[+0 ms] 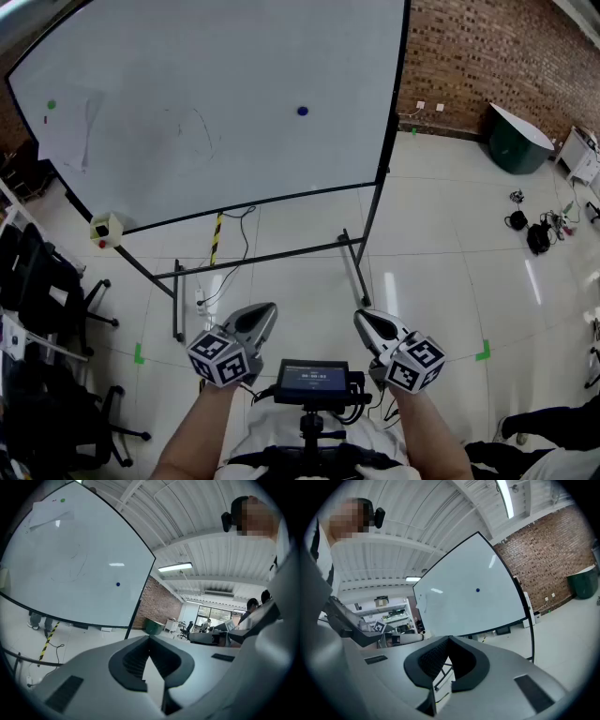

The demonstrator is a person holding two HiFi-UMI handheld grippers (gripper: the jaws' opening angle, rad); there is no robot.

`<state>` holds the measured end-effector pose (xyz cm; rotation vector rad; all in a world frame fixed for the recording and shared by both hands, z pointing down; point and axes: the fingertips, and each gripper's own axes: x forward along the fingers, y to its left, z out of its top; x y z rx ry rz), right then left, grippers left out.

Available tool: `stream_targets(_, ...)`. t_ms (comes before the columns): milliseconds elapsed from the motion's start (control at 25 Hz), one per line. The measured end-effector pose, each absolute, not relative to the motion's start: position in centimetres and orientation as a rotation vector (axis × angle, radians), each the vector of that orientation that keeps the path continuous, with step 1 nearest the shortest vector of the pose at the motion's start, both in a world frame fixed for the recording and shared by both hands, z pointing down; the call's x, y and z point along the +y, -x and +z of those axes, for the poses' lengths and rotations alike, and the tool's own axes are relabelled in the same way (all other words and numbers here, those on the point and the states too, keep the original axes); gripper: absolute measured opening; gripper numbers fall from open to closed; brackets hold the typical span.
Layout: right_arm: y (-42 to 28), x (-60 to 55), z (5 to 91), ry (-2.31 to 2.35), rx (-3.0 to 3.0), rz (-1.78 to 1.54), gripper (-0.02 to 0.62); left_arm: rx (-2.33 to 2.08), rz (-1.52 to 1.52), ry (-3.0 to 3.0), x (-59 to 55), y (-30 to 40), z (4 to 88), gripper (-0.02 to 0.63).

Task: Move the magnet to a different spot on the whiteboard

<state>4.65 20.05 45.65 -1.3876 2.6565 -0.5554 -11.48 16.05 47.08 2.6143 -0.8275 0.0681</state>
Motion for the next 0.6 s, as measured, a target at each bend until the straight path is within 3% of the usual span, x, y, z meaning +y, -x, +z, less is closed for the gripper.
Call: stream_targets(600, -2.7, 13.1, 44.9, 1.497, 2.575, -0.577, 0.021, -0.71, 0.078, -2.647, 7.7, 13.1, 46.2, 0.006)
